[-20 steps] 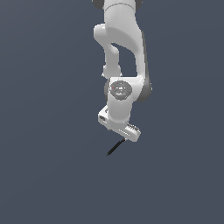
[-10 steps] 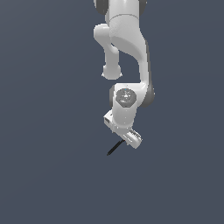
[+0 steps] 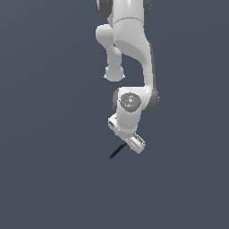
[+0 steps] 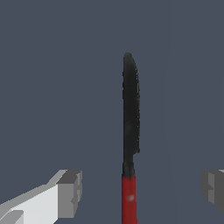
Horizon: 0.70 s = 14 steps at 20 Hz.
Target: Pick up the object and move it to a goal position.
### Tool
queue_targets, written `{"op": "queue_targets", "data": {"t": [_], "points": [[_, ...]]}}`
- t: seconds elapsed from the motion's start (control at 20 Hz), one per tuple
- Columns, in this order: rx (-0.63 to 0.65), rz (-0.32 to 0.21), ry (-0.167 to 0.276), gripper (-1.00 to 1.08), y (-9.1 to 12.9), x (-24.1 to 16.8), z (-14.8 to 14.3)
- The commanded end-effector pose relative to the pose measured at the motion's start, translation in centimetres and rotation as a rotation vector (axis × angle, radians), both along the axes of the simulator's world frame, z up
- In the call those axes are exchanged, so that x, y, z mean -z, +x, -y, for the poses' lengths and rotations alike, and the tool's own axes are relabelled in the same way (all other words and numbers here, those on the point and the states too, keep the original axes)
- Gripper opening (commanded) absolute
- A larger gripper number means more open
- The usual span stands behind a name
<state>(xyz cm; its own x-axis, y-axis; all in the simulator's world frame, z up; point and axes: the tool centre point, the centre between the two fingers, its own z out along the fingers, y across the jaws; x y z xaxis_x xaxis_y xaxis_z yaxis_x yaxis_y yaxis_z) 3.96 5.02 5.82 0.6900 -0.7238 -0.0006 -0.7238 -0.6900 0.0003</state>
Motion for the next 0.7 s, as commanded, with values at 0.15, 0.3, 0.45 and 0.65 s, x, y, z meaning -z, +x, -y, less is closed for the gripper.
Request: {"op": "queue_targets", "data": {"t": [0.15,0.3,0.45,0.65], "points": [[0.001,0.0,0.0,1.0,0.0,0.9,0.0],[0.002,0.0,0.0,1.0,-0.1,2.2,0.0],[0.004,0.0,0.0,1.0,-0.1,3.8,0.0],[0.005,0.0,0.0,1.0,-0.1,4.9,0.0]]}}
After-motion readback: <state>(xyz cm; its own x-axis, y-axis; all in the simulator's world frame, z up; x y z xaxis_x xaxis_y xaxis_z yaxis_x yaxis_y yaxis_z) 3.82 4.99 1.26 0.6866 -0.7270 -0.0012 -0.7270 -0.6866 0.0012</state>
